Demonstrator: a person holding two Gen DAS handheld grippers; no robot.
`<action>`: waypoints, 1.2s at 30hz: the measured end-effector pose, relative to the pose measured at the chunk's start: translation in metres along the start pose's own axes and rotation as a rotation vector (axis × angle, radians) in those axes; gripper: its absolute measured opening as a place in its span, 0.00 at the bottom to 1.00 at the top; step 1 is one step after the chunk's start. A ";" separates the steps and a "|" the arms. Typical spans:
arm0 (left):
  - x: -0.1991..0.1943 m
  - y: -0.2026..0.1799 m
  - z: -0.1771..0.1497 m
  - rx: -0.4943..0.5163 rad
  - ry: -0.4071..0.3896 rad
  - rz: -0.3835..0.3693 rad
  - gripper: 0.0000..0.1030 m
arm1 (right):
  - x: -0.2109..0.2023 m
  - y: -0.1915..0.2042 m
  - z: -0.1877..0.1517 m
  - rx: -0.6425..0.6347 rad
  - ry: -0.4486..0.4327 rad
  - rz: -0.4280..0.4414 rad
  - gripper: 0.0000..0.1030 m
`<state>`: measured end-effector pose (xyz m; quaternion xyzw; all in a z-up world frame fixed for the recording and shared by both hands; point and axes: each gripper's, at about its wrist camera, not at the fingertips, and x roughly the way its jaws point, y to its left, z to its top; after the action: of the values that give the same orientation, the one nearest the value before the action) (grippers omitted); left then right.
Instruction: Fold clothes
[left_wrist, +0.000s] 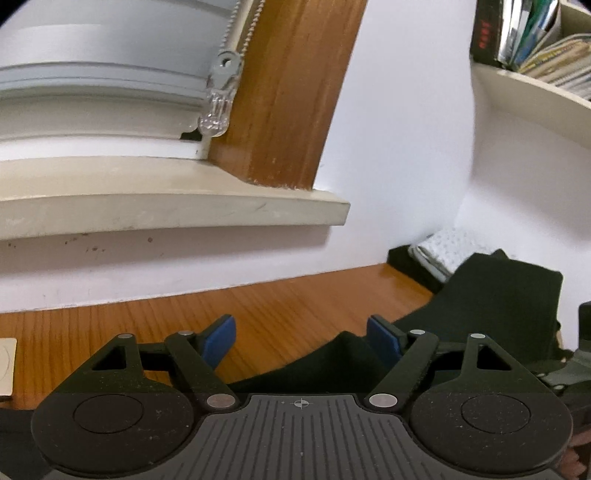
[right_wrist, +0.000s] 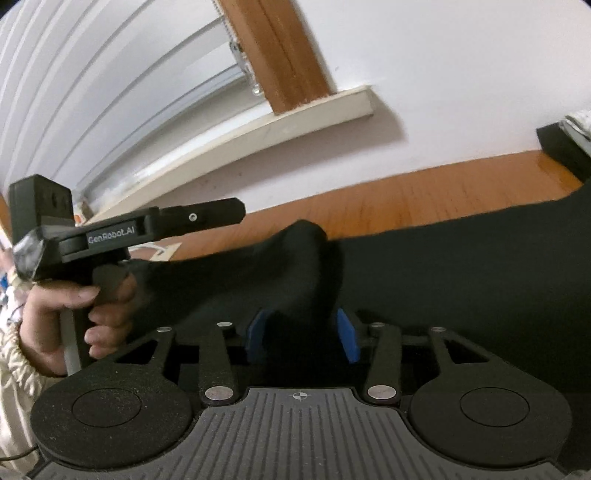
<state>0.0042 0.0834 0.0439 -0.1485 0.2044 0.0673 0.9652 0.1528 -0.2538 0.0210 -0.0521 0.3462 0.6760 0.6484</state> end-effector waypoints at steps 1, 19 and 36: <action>-0.001 0.002 0.000 -0.008 -0.004 0.000 0.79 | 0.004 0.001 0.002 0.001 0.010 0.008 0.45; -0.113 0.072 0.014 -0.114 -0.115 0.155 0.85 | -0.053 0.140 -0.072 -0.465 0.071 0.354 0.10; -0.092 0.088 -0.011 -0.109 -0.025 0.171 0.85 | -0.015 0.027 0.009 -0.280 0.007 -0.032 0.31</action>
<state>-0.1006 0.1565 0.0498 -0.1820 0.2005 0.1623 0.9489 0.1344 -0.2594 0.0464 -0.1502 0.2499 0.7070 0.6443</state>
